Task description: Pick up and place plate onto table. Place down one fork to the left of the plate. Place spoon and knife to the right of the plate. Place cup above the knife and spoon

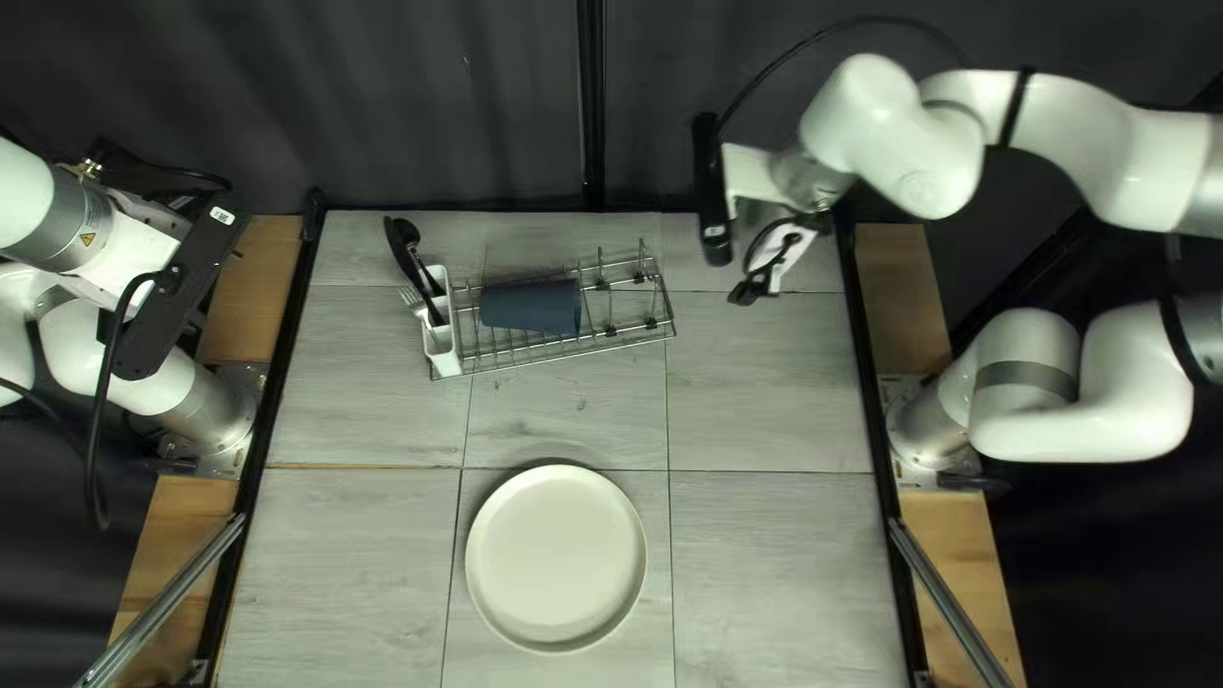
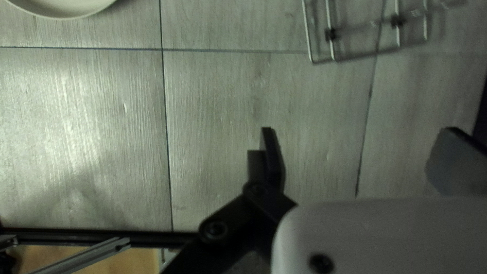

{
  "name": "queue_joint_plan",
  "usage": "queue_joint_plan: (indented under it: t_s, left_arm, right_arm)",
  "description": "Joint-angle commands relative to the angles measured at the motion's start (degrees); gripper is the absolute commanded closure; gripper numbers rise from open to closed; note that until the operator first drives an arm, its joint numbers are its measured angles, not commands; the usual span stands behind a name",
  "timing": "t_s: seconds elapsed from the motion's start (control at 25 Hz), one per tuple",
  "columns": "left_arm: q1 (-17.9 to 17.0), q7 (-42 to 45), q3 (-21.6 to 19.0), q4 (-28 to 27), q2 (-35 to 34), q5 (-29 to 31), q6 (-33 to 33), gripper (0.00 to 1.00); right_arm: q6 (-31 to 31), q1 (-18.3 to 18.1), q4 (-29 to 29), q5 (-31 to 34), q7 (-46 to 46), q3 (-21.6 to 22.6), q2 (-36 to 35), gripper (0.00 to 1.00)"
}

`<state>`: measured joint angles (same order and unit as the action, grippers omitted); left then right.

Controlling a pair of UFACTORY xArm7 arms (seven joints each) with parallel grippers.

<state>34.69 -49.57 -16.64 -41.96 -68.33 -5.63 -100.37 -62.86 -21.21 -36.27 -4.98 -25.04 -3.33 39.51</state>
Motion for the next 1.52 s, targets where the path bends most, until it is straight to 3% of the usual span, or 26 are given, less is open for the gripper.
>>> queue_joint_plan:
  t_s: [0.04, 0.36, 0.72, 1.12, 1.36, 1.52]
  left_arm:
    - [0.0, 0.0, 0.0, 0.0, 0.0, 0.0, 0.0, 0.0]
    - [0.0, 0.0, 0.0, 0.0, 0.0, 0.0, 0.0, 0.0]
    - [2.95, 1.27, -2.6, 1.79, 7.8, -0.24, 11.79, 0.0]
    - [2.47, 0.59, -2.98, 1.48, 8.39, -0.18, 11.76, 0.0]
    - [6.46, 11.04, -3.78, 4.03, 17.98, -11.56, 19.66, 0.0]
    - [7.42, 13.26, -4.05, 5.3, 21.62, -14.57, 23.13, 0.0]
  right_arm:
    - [-0.09, -0.04, 0.01, 0.02, 0.07, 0.03, 0.12, 0.0]
    - [-0.09, -0.04, 0.01, 0.02, 0.07, 0.03, 0.12, 0.0]
    - [-0.09, -0.04, 0.01, 0.02, 0.07, 0.03, 0.12, 0.0]
    - [-0.09, -0.04, 0.01, 0.02, 0.07, 0.03, 0.12, 0.0]
    - [-0.09, -0.04, 0.01, 0.02, 0.07, 0.03, 0.12, 0.0]
    - [-0.09, -0.04, 0.01, 0.02, 0.07, 0.03, 0.12, 0.0]
